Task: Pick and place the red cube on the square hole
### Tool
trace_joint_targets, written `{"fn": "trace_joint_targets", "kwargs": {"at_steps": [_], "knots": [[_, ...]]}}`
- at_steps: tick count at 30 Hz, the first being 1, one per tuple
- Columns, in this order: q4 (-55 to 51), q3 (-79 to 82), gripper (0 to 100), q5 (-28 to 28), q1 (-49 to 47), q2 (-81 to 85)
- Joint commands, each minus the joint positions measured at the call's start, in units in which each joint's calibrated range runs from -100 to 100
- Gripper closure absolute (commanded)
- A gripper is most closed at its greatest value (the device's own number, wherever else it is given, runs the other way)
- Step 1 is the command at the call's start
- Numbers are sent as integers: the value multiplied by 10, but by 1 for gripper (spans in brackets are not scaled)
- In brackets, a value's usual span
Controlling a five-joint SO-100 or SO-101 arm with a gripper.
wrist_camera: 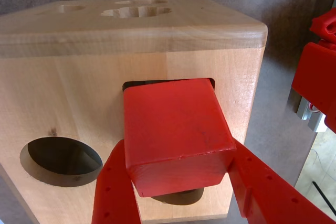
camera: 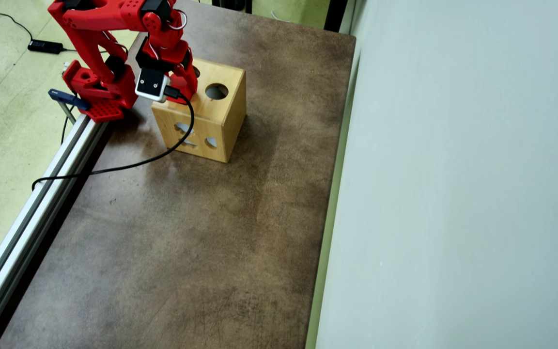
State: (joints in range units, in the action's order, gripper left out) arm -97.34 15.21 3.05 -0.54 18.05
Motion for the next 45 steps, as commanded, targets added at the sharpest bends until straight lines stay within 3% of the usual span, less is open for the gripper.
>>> {"fn": "trace_joint_targets", "kwargs": {"at_steps": [1,20,23,30,34,38,45], "knots": [[-2,5,94,0,5,-8],[-3,2,93,0,-1,3],[-4,-3,84,0,0,3],[-4,4,44,0,-2,43],[-4,5,26,0,-2,65],[-4,5,17,0,-3,70],[-4,6,17,0,-3,92]]}}
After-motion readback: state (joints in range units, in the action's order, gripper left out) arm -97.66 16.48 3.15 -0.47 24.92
